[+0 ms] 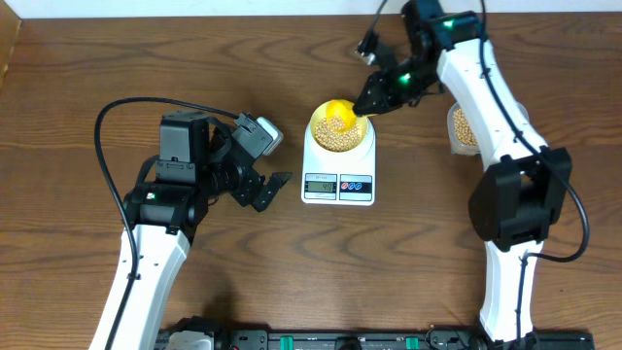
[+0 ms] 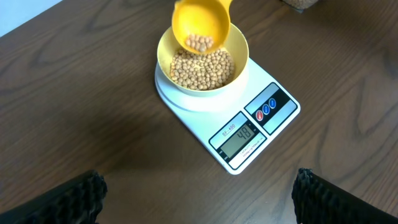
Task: Scoop item into bowl and weigh 50g on scale
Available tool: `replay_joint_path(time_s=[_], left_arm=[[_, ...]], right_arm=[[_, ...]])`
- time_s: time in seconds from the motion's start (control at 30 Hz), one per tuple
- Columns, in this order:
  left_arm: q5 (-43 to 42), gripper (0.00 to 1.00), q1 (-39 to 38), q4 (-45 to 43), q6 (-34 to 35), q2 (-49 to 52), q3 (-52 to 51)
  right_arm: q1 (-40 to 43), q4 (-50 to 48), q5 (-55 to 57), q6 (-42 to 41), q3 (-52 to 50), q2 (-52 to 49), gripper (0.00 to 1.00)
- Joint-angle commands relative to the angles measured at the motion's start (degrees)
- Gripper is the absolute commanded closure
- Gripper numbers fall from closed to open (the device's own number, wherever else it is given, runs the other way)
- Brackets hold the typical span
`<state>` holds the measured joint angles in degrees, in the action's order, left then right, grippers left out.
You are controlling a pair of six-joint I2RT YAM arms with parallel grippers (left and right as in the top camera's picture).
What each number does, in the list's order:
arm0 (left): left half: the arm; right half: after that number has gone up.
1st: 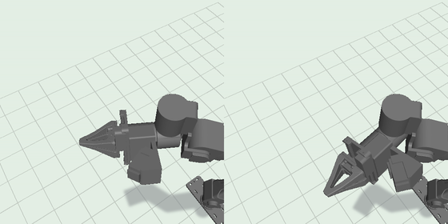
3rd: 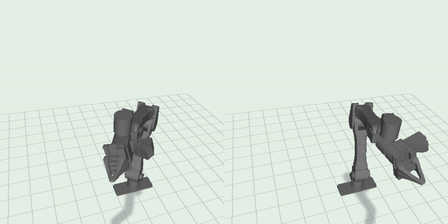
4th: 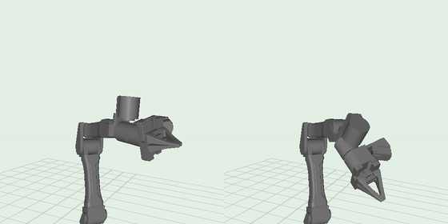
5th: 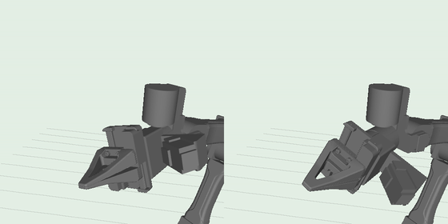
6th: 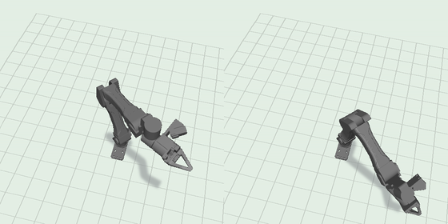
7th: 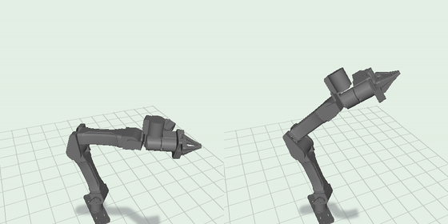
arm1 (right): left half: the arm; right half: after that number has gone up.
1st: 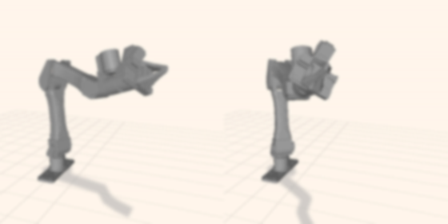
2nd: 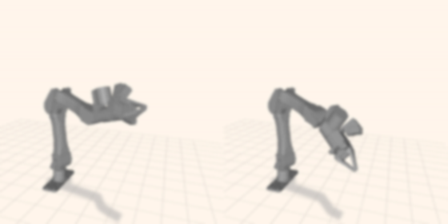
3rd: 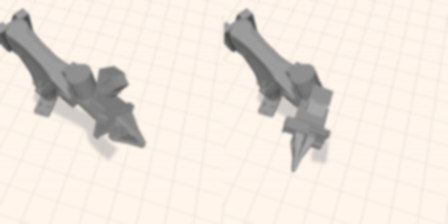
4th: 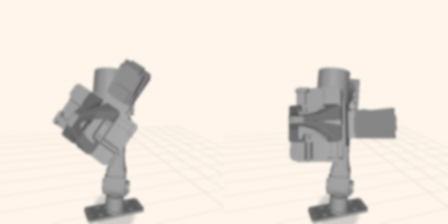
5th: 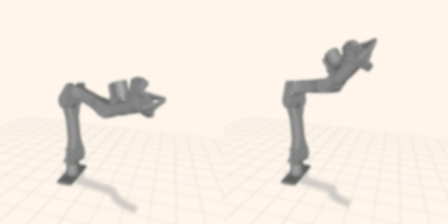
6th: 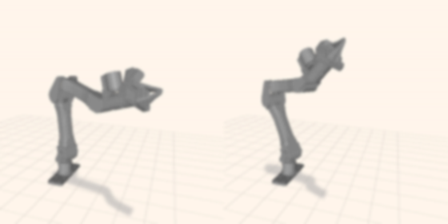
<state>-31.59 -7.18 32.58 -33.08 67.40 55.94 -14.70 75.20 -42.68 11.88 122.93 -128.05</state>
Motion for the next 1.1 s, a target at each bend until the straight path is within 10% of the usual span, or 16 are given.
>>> replay_joint_path(time_s=[0.0,1.07], left_arm=[[-0.3,0.02,0.2,-0.1,-0.5,0.4,-0.2],[-0.3,0.03,0.2,-0.1,-0.5,0.4,-0.2]], right_arm=[[1.3,0.0,-9.5,0.0,0.0,-1.0,0.99],[-4.2,-2.7,12.2,-0.1,0.3,5.0,0.99]])
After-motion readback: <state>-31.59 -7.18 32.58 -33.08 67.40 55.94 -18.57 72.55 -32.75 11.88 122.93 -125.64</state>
